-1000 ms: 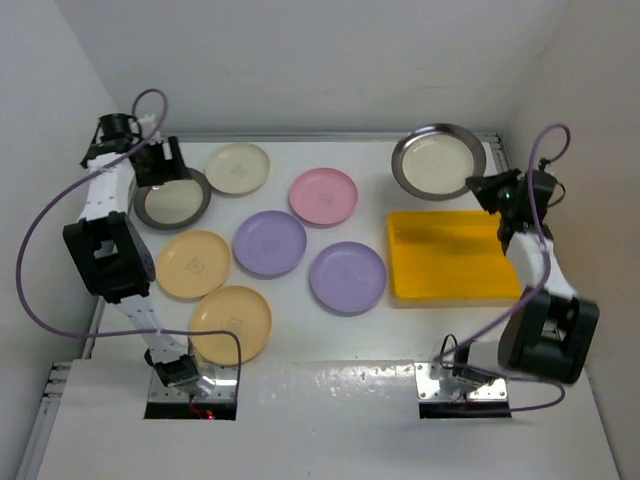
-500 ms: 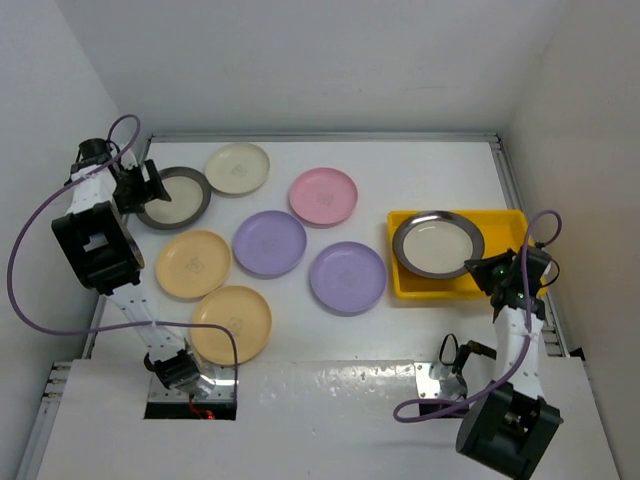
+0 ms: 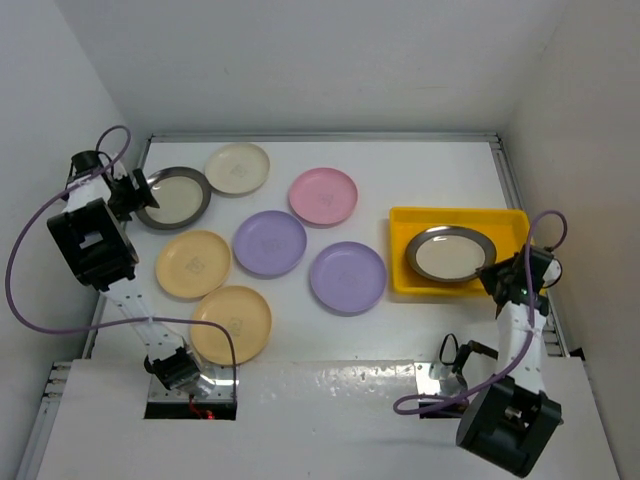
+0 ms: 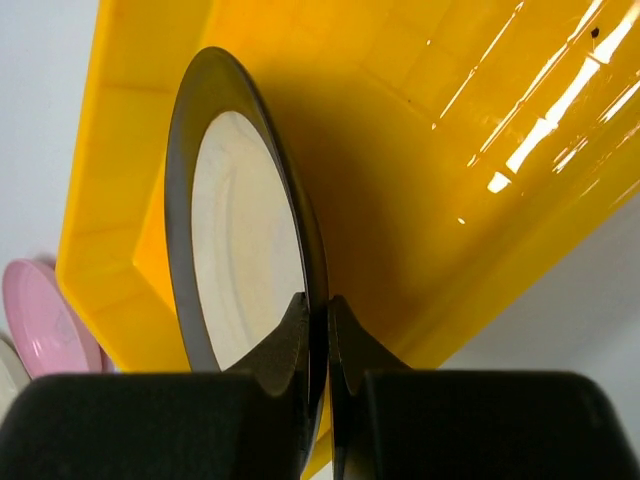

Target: Place the plates into the plastic bin on the countertop

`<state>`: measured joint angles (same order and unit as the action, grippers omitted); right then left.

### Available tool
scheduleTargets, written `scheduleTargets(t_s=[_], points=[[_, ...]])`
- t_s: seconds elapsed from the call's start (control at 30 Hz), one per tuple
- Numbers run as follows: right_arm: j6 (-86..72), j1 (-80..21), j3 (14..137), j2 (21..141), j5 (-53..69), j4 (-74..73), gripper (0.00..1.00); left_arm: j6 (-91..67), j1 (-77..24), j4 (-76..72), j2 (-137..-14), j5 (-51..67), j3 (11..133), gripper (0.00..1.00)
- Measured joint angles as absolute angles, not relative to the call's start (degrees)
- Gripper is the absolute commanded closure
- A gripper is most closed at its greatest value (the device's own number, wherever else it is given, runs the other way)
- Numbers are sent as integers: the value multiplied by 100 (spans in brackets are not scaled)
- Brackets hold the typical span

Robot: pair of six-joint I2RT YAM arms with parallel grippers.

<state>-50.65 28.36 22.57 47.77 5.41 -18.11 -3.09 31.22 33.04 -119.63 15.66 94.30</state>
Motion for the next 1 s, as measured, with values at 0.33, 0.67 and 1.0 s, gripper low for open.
scheduleTargets(t_s=[0.33,0.67,1.0], points=[[-4401,2834,2716,5892,523,-1317,0,-357,3214,3004,-12505,1673,9568,12],[-3607,2836,3675,5981,187,-2032,0,-336,3304,2622,-13144,2755,10189,58],[-3433,2692,3804,5553,427,-2248,0,-663,3444,2862,-13421,4154,10368,100]])
